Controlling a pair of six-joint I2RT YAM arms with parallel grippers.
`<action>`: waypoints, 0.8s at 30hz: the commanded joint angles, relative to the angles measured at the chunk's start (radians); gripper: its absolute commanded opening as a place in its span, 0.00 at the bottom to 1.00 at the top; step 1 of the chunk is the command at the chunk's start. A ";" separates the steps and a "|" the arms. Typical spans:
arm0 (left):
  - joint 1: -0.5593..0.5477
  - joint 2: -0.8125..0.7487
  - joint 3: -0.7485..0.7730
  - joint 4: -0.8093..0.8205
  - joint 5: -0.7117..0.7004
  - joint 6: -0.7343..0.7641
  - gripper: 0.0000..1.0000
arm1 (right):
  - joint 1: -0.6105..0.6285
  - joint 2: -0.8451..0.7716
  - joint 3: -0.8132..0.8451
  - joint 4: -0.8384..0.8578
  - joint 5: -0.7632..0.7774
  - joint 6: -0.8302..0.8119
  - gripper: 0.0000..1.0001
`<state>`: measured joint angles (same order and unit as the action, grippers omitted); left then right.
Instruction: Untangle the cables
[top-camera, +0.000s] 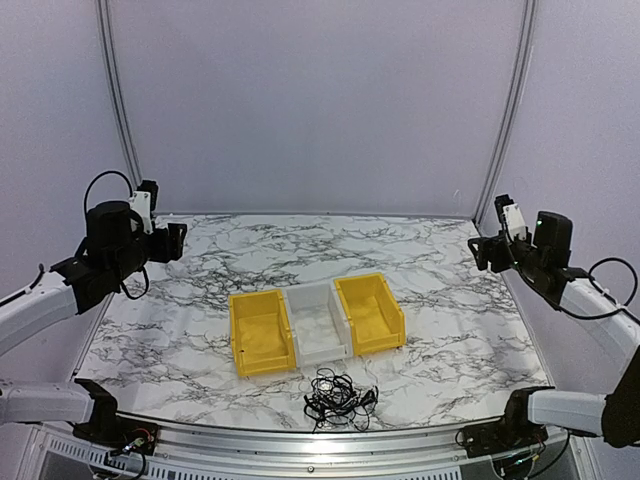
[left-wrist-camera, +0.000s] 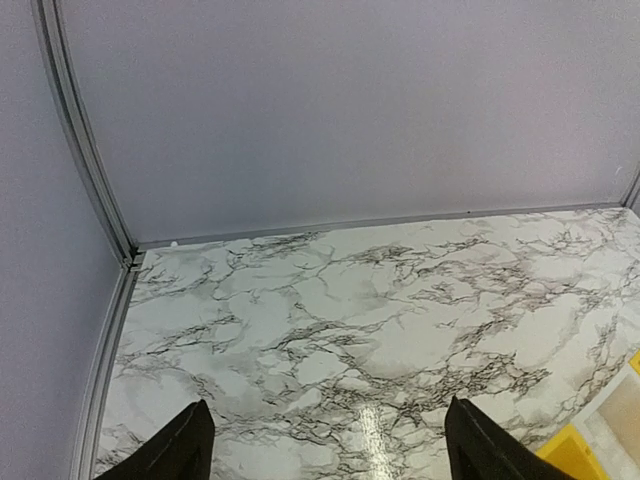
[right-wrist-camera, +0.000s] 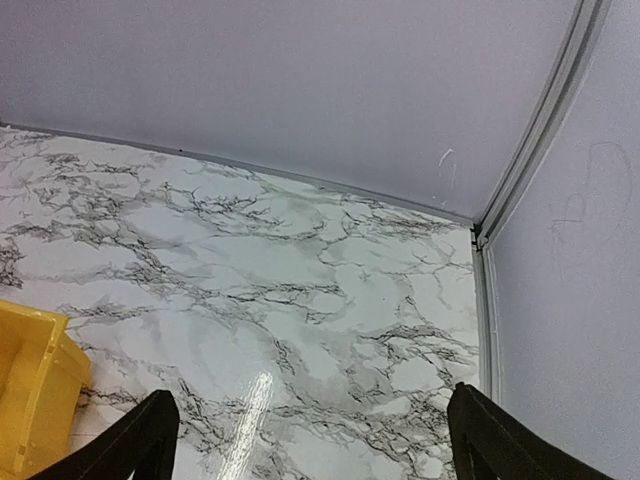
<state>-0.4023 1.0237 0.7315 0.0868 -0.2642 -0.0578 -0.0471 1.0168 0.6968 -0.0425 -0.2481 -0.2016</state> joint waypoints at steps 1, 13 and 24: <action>0.013 -0.003 -0.020 0.094 0.072 0.016 0.85 | -0.015 -0.001 0.003 0.072 0.007 0.021 0.96; -0.071 -0.035 0.056 0.022 0.239 0.094 0.76 | -0.022 0.002 0.100 -0.097 -0.294 -0.193 0.93; -0.662 0.112 0.196 -0.239 0.203 0.028 0.63 | 0.246 -0.048 0.237 -0.639 -0.506 -0.519 0.59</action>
<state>-0.9096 1.0584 0.9131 -0.0135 -0.0608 0.0132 0.0990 1.0023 0.9207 -0.4267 -0.6430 -0.5797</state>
